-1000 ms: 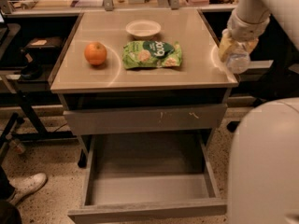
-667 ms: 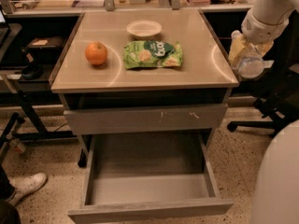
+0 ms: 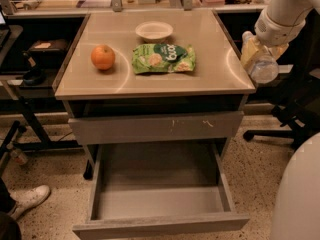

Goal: Place blue plastic bottle into middle drawer

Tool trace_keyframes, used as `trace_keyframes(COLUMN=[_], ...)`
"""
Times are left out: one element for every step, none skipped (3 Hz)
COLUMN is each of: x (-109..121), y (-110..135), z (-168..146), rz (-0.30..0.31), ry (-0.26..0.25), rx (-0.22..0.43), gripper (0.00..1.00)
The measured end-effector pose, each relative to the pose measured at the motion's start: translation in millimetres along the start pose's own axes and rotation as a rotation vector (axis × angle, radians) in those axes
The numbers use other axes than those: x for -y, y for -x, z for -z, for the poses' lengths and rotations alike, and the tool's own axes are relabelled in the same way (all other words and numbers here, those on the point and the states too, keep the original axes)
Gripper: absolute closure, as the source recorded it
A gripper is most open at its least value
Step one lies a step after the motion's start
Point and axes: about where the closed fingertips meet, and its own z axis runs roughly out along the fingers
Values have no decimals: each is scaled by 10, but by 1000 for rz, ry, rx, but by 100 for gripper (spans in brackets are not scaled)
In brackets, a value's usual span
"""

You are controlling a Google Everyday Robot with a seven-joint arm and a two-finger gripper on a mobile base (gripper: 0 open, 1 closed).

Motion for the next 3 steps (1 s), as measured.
trace_keyframes(x=[-169,-467,-893], y=[-127,-440,-866], z=[146,296,302], rz=[41,91,168], ry=[23,56,110], rx=[32,54,19], gripper=[100,100,100])
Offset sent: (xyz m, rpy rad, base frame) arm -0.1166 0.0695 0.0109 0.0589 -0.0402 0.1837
